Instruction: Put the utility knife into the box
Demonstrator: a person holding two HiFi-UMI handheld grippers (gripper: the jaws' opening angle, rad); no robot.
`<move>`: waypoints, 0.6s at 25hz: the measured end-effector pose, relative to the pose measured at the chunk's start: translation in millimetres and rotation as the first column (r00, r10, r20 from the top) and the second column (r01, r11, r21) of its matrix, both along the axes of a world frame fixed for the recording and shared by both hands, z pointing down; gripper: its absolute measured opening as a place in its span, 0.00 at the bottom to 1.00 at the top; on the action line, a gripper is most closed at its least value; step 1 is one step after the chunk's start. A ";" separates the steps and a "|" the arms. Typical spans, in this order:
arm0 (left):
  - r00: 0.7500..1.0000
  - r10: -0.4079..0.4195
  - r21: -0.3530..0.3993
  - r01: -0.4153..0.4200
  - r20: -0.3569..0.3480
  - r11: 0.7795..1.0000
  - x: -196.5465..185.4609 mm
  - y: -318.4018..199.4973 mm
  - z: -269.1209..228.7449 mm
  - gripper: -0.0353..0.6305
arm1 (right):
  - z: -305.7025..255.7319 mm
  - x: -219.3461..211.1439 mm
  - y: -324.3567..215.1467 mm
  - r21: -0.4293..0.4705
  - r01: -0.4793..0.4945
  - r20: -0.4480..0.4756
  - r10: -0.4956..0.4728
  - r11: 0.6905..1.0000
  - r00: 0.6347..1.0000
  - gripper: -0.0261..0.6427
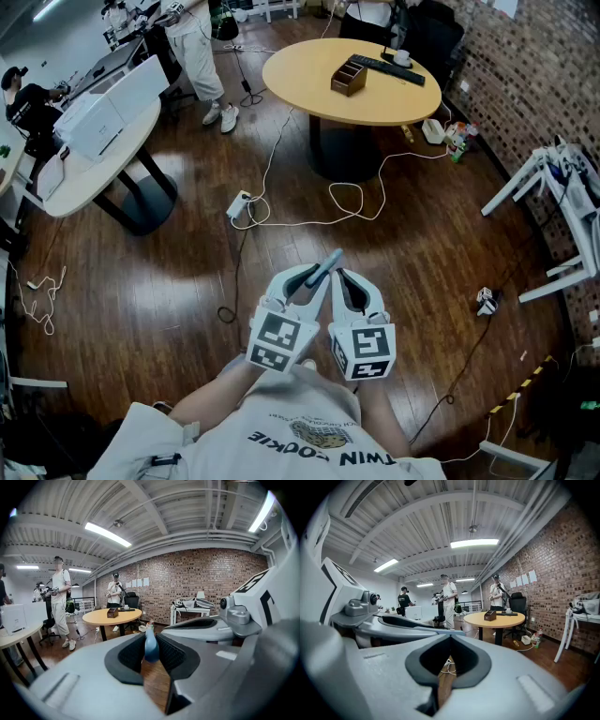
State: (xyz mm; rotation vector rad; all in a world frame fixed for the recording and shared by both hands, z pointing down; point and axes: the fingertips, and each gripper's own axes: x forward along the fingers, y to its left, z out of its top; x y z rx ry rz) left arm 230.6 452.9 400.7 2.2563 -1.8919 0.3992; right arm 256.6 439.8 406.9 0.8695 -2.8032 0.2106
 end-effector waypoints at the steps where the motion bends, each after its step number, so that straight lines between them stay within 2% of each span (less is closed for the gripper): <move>1: 1.000 -0.003 -0.002 0.003 0.000 1.000 -5.5 -2.6 2.6 0.17 | 1.1 -5.0 -2.6 0.001 -0.002 -0.002 0.002 1.000 1.000 0.03; 7: 1.000 -0.015 -0.017 0.015 -0.021 1.000 -51.9 -28.1 16.2 0.17 | 2.4 -51.0 -23.6 0.026 0.006 -0.019 -0.005 1.000 1.000 0.03; 15: 0.999 0.026 -0.014 -0.026 -0.047 1.000 -130.3 -86.2 20.7 0.17 | 12.5 -123.3 -77.8 0.015 -0.045 -0.058 0.046 0.999 0.997 0.03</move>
